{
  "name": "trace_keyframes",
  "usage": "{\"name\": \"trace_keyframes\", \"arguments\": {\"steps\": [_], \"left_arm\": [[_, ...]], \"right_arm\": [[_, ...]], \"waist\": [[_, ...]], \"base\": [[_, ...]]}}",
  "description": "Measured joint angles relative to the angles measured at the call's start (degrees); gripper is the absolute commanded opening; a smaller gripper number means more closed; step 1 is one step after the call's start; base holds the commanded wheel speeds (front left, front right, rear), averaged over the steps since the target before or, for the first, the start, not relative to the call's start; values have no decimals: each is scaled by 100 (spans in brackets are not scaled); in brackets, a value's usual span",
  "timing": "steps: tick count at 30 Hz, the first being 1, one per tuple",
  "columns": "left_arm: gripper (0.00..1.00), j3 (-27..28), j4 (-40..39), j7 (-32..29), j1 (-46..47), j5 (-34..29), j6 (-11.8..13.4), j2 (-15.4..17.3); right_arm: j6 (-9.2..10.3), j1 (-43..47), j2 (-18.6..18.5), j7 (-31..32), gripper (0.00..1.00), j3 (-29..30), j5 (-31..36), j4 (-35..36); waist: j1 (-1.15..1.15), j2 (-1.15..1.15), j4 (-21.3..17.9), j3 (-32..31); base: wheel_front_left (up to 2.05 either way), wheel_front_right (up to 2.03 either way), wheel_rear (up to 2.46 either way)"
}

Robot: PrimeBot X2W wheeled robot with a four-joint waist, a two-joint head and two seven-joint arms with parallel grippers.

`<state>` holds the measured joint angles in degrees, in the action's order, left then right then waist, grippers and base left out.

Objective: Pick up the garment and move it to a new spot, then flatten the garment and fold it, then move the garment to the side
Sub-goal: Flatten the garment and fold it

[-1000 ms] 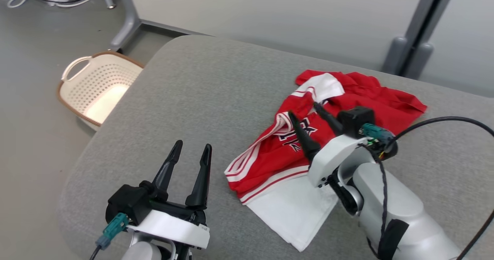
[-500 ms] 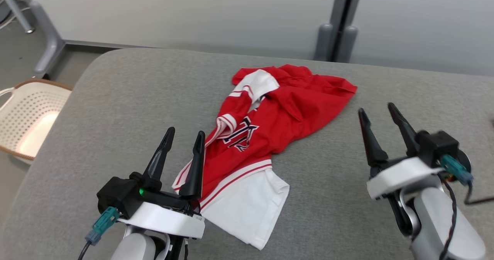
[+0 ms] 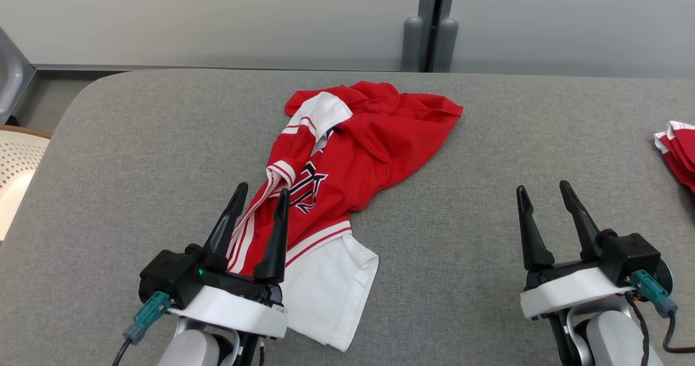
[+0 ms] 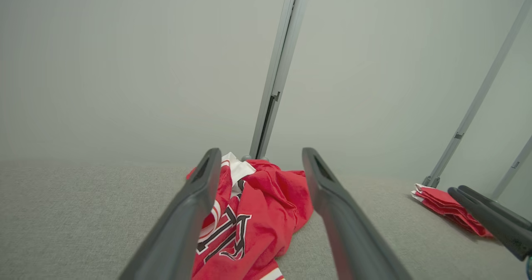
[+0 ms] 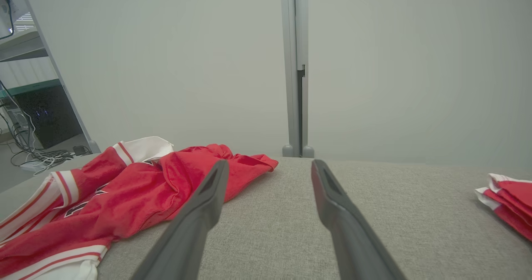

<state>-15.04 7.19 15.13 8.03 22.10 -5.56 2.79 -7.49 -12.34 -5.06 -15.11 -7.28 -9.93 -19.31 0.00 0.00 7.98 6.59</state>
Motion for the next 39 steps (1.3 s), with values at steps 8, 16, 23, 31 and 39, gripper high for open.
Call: {"name": "trace_keyframes", "arguments": {"steps": [8, 16, 23, 31, 39], "left_arm": [[100, -87, 37, 0, 67, 19, -42, 0], [100, -268, 35, 0, 232, 149, -42, 0], [100, -463, 34, 0, 348, 327, 9, 1], [100, -656, 22, 0, 446, 579, 59, 7], [100, -783, -10, 0, 526, 677, 92, 3]], "right_arm": [[0, -280, -7, 69, 100, -303, 119, -68], [0, -1245, -114, 688, 100, -1007, 277, -614], [-1, -2111, -186, 1024, 100, -1098, 318, -1451], [-1, -3101, -389, 1225, 100, -1121, 352, -2543], [-1, -3629, -445, 1045, 43, -1085, 455, -3343]], "waist": [[0, 0, 202, 147], [0, 0, 596, 461], [0, 0, 1004, 747], [0, 0, 1649, 1129], [0, 0, 1952, 1337]], "base": [[0, 0, 0], [0, 0, 0], [0, 0, 0], [0, 0, 0], [0, 0, 0]]}}
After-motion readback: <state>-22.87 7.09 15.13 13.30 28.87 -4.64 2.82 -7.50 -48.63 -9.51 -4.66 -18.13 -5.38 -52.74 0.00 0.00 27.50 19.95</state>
